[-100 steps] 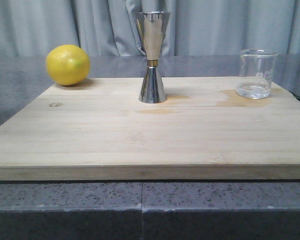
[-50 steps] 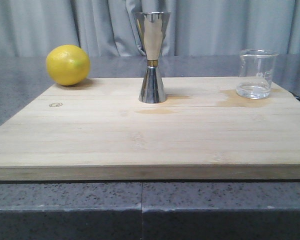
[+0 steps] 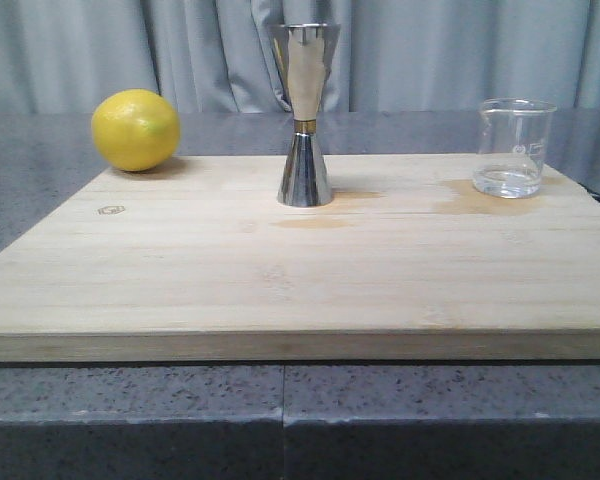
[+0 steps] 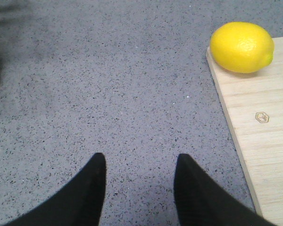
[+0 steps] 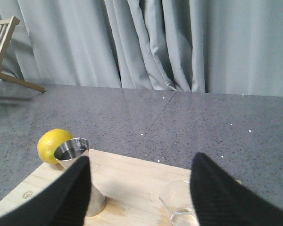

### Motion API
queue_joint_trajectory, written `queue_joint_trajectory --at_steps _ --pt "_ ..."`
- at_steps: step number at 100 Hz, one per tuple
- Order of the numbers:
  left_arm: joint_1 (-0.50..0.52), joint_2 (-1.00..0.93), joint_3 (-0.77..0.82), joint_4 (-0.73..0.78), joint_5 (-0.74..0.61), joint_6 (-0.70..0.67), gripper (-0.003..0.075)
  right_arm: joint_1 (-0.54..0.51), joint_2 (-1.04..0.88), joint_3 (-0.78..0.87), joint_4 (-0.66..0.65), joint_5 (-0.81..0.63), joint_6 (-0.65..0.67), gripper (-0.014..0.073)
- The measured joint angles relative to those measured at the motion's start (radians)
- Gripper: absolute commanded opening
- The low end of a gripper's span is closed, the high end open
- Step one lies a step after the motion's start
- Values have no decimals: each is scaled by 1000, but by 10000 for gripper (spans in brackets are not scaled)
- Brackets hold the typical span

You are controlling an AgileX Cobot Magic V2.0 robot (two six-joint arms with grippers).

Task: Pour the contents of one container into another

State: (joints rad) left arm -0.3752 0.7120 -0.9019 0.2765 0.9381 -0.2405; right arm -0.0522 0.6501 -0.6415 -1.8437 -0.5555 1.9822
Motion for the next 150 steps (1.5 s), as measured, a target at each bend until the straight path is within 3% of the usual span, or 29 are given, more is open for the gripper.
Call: queue_joint_trajectory --at_steps 18,104,129,150 --pt "0 0 0 0 -6 0 -10 -1 0 2 0 2 2 -74" --pt "6 -15 9 -2 -35 7 -19 -1 0 4 0 28 4 -71" --pt "203 -212 227 -159 -290 179 -18 -1 0 4 0 30 4 -72" --pt "336 -469 513 -201 -503 206 -19 -1 0 4 0 30 4 -72"
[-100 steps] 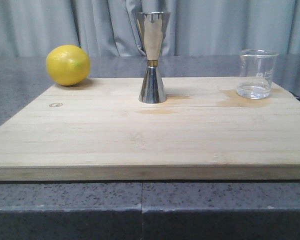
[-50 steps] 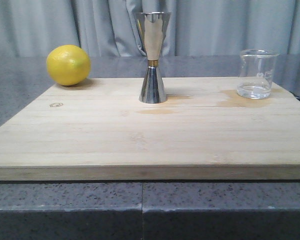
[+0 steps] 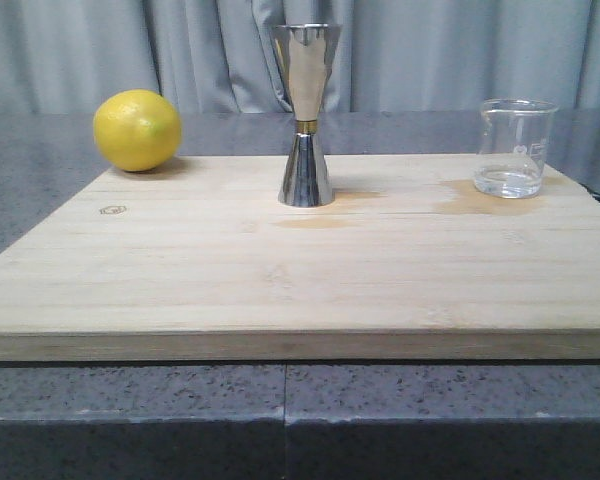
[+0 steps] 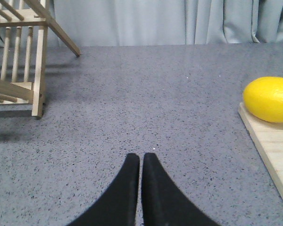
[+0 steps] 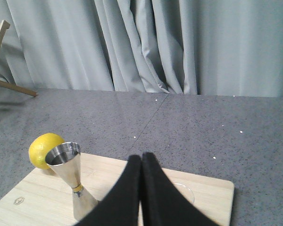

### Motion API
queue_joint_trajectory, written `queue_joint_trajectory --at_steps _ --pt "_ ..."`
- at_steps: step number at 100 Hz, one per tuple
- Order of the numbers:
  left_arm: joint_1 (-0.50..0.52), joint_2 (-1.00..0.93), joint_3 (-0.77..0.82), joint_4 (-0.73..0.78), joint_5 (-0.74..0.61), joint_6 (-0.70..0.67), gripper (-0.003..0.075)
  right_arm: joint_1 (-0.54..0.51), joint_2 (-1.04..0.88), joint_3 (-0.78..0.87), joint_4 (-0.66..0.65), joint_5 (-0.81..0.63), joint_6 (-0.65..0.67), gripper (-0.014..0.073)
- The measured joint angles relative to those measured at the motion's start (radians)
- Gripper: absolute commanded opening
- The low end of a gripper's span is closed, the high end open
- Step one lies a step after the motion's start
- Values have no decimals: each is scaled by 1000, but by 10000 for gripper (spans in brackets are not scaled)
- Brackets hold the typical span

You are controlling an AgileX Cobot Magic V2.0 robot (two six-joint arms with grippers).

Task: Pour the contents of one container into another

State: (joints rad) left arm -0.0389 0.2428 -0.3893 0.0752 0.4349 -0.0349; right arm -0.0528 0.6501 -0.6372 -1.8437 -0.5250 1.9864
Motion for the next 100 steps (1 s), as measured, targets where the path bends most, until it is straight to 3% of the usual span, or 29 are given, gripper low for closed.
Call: queue_joint_trajectory --at_steps 22,35,49,100 --pt "15 -218 271 -14 -178 5 -19 0 0 0 0 1 1 -72" --pt "15 -249 388 -39 -272 7 -19 0 -1 0 0 1 1 -72" --pt "15 -249 394 -64 -339 7 -19 0 -1 0 0 1 1 -72" --pt "15 -249 394 -75 -352 17 -19 0 -1 0 0 1 2 -72"
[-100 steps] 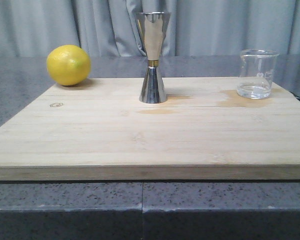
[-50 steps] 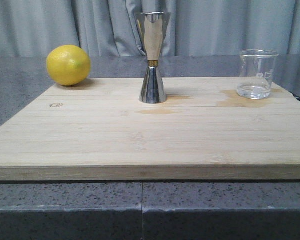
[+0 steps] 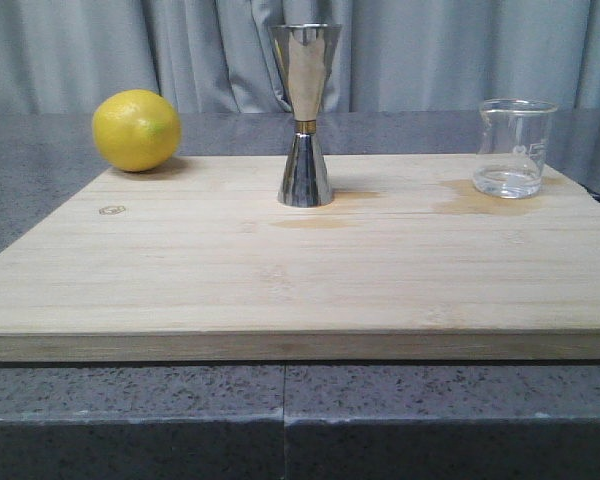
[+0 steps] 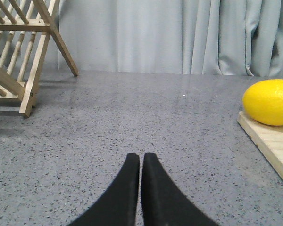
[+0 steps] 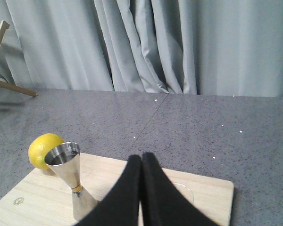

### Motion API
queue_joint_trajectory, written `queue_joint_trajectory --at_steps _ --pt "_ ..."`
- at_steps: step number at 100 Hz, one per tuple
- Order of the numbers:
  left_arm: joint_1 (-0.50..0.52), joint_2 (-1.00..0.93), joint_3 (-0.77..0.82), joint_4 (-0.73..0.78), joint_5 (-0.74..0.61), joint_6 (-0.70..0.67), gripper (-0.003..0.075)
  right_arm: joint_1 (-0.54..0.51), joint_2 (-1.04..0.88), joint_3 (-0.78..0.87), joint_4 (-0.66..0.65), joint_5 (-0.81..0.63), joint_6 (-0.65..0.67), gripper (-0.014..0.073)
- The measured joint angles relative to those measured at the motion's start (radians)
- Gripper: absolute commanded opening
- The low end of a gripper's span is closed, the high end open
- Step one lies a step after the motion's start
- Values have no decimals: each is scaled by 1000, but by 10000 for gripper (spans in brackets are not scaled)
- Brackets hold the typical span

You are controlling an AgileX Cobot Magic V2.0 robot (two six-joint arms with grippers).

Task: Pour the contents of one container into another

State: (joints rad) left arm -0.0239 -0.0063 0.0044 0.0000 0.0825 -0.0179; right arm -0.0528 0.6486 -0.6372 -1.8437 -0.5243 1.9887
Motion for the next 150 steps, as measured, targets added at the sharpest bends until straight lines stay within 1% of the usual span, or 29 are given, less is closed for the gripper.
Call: queue_joint_trajectory --at_steps 42,51,56,60,63,67,68,70,71,72,74,75,77,78,79,81,82,84,88,89,93,96,100,103,110,117,124,135,150 --pt "0 0 0 0 -1 0 -19 0 0 0 0 0 0 -72" --pt "0 0 0 0 -1 0 -19 0 0 0 0 20 -2 -72" --pt "0 0 0 0 -1 0 -19 0 0 2 16 43 -32 -71" --pt "0 0 0 0 -1 0 -19 0 0 11 65 65 -103 -72" --pt "0 0 0 0 -1 2 -19 0 -2 20 146 82 -179 -72" --pt "0 0 0 0 -1 2 -19 0 -8 38 253 92 -329 -72" --pt "0 0 0 0 -1 2 -19 0 -11 41 301 94 -384 -72" --pt "0 0 0 0 -1 2 -19 0 -17 53 377 99 -439 -72" --pt "0 0 0 0 -1 2 -19 0 -19 58 403 100 -497 -72" --pt "0 0 0 0 -1 2 -19 0 -25 67 453 105 -525 -72" --pt "0 0 0 0 -1 2 -19 0 -32 82 505 109 -610 -72" --pt "0 0 0 0 -1 2 -19 0 -40 87 555 115 -666 -72" --pt "0 0 0 0 -1 2 -19 0 -55 103 631 124 -720 -72" --pt "0 0 0 0 -1 2 -19 0 -60 109 656 128 -775 -72" --pt "0 0 0 0 -1 2 -19 0 -72 120 707 136 -801 -72" --pt "0 0 0 0 -1 2 -19 0 -84 139 758 145 -879 -72" --pt "0 0 0 0 -1 2 -19 0 -97 146 809 157 -929 -72" --pt "0 0 0 0 -1 2 -19 0 -119 165 886 176 -977 -72" --pt "0 0 0 0 -1 2 -19 0 -158 204 1015 215 -1119 -72" --pt "0 0 0 0 -1 2 -19 0 -176 210 1065 231 -1165 -72" --pt "0 0 0 0 -1 2 -19 0 -232 249 1212 280 -1277 -72" --pt "0 0 0 0 -1 2 -19 0 -268 274 1300 314 -1382 -72" --pt "0 0 0 0 -2 2 -19 0 -320 312 1416 362 -1478 -72" --pt "0 0 0 0 -2 2 -19 0 -353 337 1480 391 -1563 -72" --pt "0 0 0 0 -2 2 -19 0 -429 394 1614 441 -1706 -72" --pt "0 0 0 0 -2 2 -19 0 -492 444 1719 470 -1810 -72" --pt "0 0 0 0 -2 2 -19 0 -543 492 1773 482 -1865 -72" --pt "0 0 0 0 -2 2 -19 0 -593 571 1804 475 -1900 -71" --pt "0 0 0 0 -2 2 -19 0 -630 650 1813 465 -1915 -72"
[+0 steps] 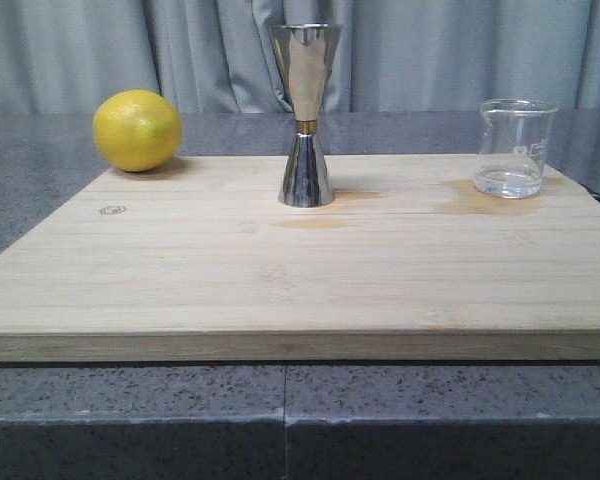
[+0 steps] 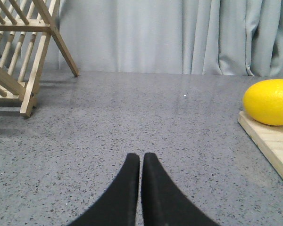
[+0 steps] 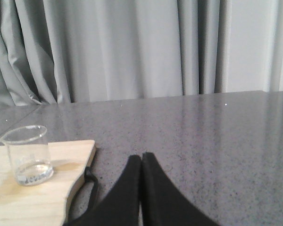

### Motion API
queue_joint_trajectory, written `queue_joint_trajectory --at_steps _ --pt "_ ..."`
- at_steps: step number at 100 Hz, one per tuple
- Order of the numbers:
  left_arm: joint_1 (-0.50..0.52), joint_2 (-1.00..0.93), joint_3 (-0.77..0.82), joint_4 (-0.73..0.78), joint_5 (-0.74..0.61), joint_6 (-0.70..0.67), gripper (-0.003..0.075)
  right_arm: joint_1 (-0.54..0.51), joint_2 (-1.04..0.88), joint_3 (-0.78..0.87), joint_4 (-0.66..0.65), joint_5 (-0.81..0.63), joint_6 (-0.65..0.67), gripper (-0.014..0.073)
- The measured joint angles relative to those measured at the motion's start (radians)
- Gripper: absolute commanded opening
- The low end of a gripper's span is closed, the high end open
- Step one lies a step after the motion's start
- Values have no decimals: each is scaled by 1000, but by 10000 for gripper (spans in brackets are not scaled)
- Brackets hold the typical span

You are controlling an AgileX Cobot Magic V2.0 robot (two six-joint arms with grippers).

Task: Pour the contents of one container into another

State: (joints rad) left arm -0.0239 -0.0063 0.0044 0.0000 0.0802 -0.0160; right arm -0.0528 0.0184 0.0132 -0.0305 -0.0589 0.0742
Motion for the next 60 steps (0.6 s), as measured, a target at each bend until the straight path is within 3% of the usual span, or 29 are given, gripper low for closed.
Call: queue_joint_trajectory --at_steps 33,60 --pt "0 0 0 0 0 2 -19 -2 -27 0 31 95 -29 -72" --pt "0 0 0 0 0 2 -19 -4 -27 0 31 47 -34 -72"
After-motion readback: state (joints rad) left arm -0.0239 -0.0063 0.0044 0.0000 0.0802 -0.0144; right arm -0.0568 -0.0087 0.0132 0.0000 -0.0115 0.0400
